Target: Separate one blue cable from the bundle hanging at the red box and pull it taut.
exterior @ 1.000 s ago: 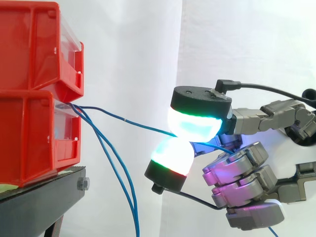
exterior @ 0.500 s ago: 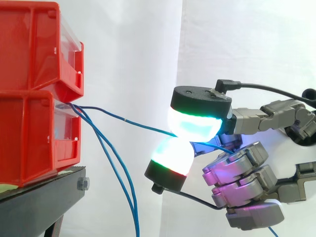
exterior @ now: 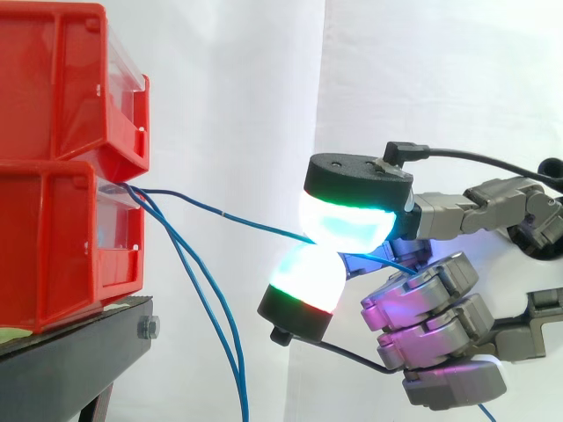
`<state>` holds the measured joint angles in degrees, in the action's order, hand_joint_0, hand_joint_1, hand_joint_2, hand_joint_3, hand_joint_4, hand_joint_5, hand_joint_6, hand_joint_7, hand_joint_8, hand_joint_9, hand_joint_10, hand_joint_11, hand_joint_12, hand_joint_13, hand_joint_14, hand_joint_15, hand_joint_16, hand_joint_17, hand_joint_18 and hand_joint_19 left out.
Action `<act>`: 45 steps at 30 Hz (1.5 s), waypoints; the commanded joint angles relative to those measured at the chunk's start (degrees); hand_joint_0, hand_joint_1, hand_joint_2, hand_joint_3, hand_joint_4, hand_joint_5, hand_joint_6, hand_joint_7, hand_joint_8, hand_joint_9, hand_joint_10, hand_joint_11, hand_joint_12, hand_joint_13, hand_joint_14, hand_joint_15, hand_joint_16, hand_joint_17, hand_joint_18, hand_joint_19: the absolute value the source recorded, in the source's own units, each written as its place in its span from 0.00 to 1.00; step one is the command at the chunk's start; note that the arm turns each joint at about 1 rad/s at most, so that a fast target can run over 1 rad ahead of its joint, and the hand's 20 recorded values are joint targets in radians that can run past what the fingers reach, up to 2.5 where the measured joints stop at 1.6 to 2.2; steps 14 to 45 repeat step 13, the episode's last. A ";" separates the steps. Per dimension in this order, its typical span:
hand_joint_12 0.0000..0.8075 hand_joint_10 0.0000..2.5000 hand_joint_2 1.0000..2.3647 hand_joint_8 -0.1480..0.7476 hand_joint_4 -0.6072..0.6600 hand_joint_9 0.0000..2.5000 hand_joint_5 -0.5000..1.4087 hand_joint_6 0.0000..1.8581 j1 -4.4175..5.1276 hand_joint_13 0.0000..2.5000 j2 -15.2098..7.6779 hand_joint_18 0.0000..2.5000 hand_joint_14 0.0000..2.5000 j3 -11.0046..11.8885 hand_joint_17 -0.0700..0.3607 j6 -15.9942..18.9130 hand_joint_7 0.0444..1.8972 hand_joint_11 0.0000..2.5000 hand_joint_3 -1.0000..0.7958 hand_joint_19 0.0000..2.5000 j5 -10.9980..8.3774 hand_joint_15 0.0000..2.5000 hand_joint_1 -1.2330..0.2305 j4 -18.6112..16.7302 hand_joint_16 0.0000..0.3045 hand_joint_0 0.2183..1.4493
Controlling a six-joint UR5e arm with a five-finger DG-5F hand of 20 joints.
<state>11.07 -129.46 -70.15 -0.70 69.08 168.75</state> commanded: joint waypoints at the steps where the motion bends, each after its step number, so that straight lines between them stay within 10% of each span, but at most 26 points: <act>1: 0.48 0.60 0.02 0.54 0.53 0.39 0.16 0.46 0.00 0.35 0.00 0.50 0.77 -0.07 0.38 0.00 0.56 0.62 0.44 0.56 0.00 0.63 0.32 0.00 0.13 0.42; 45: 0.48 0.59 0.02 0.53 0.53 0.39 0.16 0.46 0.00 0.35 0.00 0.50 0.77 -0.07 0.38 0.00 0.57 0.62 0.44 0.56 0.00 0.63 0.32 0.00 0.14 0.42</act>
